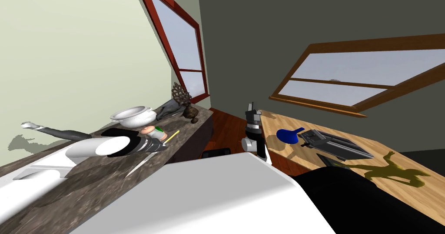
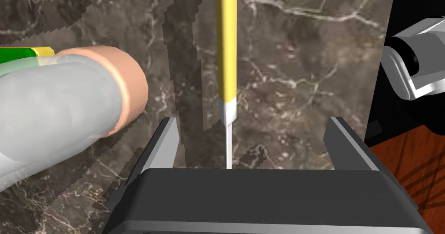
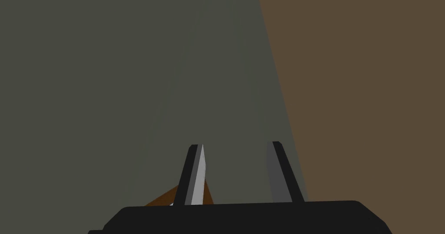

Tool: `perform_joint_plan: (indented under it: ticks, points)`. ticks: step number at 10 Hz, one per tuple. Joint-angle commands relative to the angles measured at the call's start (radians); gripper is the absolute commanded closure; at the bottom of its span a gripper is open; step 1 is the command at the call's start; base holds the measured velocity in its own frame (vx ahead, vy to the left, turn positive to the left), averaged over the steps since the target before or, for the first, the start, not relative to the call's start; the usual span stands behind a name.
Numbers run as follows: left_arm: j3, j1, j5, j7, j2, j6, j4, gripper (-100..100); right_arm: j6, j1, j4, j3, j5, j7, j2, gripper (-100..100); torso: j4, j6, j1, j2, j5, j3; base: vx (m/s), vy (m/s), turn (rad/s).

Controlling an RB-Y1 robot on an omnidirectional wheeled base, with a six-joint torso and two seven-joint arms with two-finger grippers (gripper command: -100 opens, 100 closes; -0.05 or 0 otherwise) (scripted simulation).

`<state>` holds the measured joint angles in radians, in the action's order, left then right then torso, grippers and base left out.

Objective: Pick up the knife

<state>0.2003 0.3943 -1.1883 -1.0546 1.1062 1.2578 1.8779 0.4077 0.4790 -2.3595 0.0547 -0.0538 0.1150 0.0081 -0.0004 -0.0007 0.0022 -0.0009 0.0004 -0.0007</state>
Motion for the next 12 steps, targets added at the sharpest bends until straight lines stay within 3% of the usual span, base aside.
perform_joint_plan:
  ticks: [1,3,4,5,6,8,9,10,12]
  points:
    - [-0.017,-0.007,-0.015,-0.008,0.019,0.05,-0.017,-100,0.0,0.0,0.0,0.0,0.0,0.0,0.0,0,0.0,0.0,0.0,0.0,0.0,0.0,0.035,0.045,-0.078]
    - [-0.027,-0.011,-0.026,-0.015,0.035,0.087,-0.027,-100,0.0,0.0,0.0,0.0,0.0,0.0,0.0,0,0.0,0.0,0.0,0.0,0.0,0.0,0.032,0.046,-0.039]
    - [-0.023,-0.006,-0.022,-0.011,0.029,0.072,-0.023,-100,0.0,0.0,0.0,0.0,0.0,0.0,0.0,0,0.0,0.0,0.001,0.0,0.0,0.0,0.009,0.022,-0.01]
    - [-0.024,-0.006,-0.022,-0.012,0.029,0.076,-0.024,0,0.0,0.0,0.0,0.0,0.0,0.0,0.0,0,0.0,0.0,-0.001,0.001,0.0,0.001,0.0,0.0,0.0]
    - [-0.035,-0.011,-0.004,-0.003,0.009,0.061,-0.054,-100,0.0,0.0,0.0,0.0,0.0,0.0,0.0,0,0.0,0.0,-0.002,0.002,0.0,0.001,-0.015,-0.003,-0.148]
    - [-0.046,-0.016,0.014,0.005,-0.012,0.047,-0.084,-100,0.0,0.0,0.0,0.0,0.0,0.0,0.0,0,0.001,0.0,-0.003,0.004,0.0,0.002,-0.036,-0.003,-0.119]
    - [-0.045,-0.021,0.008,0.001,-0.004,0.054,-0.078,-100,0.0,0.0,0.0,0.0,0.0,0.0,0.0,0,0.001,0.0,-0.003,0.004,0.0,0.002,-0.016,0.001,-0.018]
    - [-0.046,-0.022,0.009,0.003,-0.006,0.052,-0.081,100,0.0,0.0,0.0,0.0,0.0,0.0,0.0,0,0.001,-0.001,-0.003,0.003,-0.001,0.002,0.0,0.0,0.0]
    - [-0.046,-0.021,0.009,0.003,-0.005,0.052,-0.081,100,0.0,0.0,0.0,0.0,0.0,0.0,0.0,0,0.001,0.0,-0.003,0.002,-0.001,0.001,0.0,0.0,0.0]
